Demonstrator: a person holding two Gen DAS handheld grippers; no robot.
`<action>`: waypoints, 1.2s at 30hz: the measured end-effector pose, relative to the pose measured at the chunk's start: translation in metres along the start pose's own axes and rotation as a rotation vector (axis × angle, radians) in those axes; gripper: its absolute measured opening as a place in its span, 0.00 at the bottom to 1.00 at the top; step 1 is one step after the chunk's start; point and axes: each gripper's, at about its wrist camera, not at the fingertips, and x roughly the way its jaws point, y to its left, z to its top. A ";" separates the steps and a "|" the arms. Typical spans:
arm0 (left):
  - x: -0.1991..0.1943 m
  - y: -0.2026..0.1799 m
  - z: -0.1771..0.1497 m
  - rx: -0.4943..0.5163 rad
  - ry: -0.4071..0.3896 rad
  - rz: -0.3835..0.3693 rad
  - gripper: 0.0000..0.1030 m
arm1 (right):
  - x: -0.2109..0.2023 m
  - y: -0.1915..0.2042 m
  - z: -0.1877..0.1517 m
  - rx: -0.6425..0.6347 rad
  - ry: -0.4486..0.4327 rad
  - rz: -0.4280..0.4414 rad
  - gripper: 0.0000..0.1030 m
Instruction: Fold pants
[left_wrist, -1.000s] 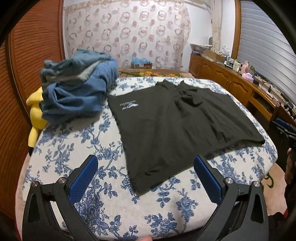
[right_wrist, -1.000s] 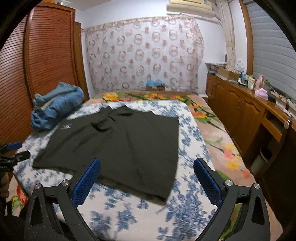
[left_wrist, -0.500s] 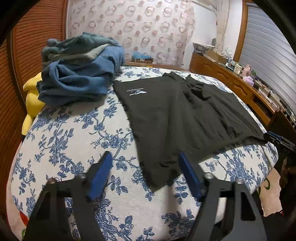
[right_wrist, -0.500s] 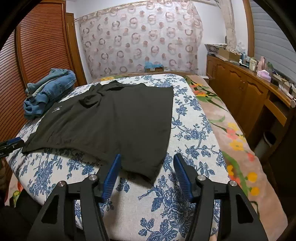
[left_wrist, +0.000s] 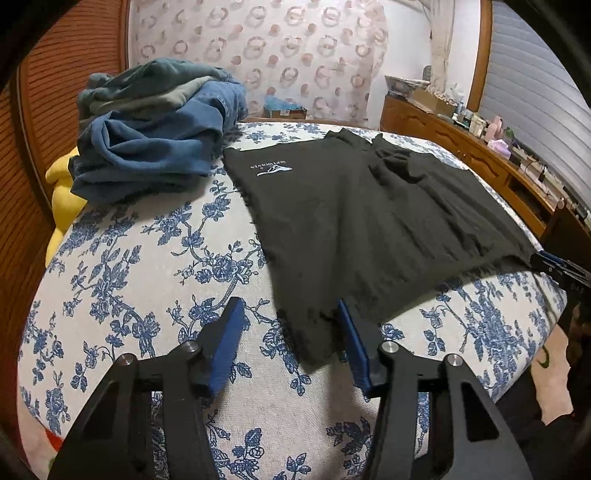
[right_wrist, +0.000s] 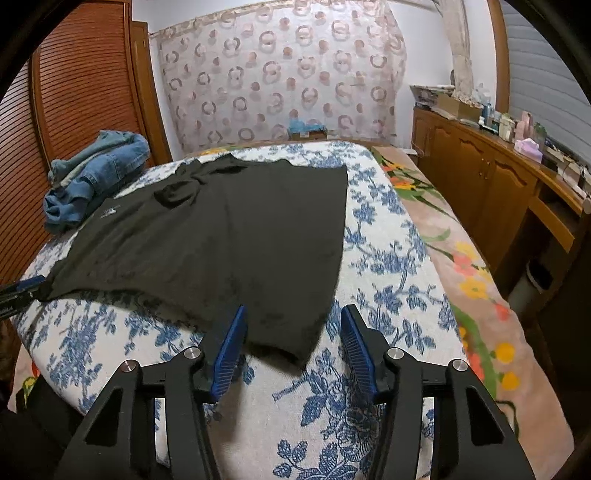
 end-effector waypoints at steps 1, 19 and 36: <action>0.001 -0.001 0.001 0.002 -0.001 -0.004 0.46 | 0.001 0.000 0.002 0.000 0.000 -0.001 0.53; -0.011 0.003 0.020 -0.005 -0.040 -0.091 0.04 | -0.014 -0.013 0.031 0.006 -0.049 0.108 0.07; -0.065 0.000 0.027 0.025 -0.120 -0.123 0.04 | -0.060 -0.015 0.022 -0.008 -0.060 0.136 0.07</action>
